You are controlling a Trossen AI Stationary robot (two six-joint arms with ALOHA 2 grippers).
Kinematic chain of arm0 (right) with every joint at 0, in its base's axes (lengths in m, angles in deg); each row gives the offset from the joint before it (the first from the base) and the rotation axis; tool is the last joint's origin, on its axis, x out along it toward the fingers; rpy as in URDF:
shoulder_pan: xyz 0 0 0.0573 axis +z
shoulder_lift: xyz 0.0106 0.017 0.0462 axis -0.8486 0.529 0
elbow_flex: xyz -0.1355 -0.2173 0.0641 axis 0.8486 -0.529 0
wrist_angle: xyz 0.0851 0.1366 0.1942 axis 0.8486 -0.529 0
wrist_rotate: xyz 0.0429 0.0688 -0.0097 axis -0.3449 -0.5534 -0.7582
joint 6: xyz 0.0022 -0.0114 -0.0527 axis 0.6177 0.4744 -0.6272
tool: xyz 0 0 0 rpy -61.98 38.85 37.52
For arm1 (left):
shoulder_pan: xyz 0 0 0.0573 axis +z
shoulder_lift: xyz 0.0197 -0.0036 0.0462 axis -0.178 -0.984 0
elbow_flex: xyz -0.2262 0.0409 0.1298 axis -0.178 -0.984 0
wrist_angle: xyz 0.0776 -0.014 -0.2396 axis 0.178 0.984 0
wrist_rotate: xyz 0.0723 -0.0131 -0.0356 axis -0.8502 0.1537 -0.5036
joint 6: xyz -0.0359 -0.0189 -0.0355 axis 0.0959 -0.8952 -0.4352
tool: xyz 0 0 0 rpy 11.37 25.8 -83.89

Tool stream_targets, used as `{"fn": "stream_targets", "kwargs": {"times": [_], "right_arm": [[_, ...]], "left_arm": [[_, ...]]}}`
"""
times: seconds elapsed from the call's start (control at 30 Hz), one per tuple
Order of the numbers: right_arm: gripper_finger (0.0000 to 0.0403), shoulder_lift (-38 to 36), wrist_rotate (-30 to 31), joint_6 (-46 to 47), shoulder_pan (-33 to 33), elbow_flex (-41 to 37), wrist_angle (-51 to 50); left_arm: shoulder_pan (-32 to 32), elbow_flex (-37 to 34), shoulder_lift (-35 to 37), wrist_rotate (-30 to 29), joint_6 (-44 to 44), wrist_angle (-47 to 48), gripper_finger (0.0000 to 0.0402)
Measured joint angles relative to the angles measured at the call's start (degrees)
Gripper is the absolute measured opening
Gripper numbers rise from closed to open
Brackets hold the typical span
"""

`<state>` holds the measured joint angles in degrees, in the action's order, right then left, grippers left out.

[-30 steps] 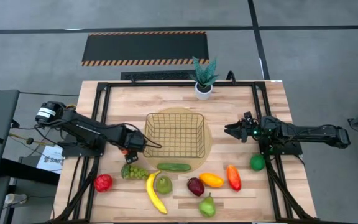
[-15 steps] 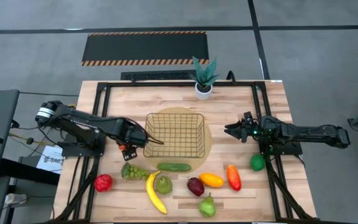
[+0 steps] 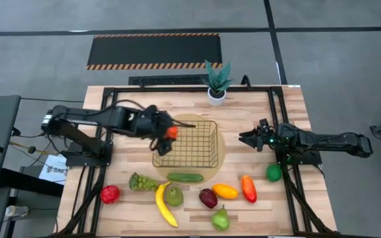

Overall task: Build produce basket
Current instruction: Put the pumpkin into the silver basket

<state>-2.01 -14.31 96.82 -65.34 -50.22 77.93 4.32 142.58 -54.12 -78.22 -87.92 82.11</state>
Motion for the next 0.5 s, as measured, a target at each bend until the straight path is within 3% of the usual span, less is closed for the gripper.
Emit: {"fn": "stream_targets", "kwargs": {"times": [0.2, 0.33, 0.5], "right_arm": [[0.0286, 0.0, 0.0, 0.0, 0.0, 0.0, 0.0], [0.0286, 0.0, 0.0, 0.0, 0.0, 0.0, 0.0], [0.0286, 0.0, 0.0, 0.0, 0.0, 0.0, 0.0]], "left_arm": [[3.3, 0.0, -8.8, 2.7, 10.4, -10.7, 0.0315], [5.2, -0.1, -15.1, 8.5, 12.7, -16.0, 0.0315], [5.7, -0.1, -20.8, 9.2, 12.5, -19.9, 0.0315]]}}
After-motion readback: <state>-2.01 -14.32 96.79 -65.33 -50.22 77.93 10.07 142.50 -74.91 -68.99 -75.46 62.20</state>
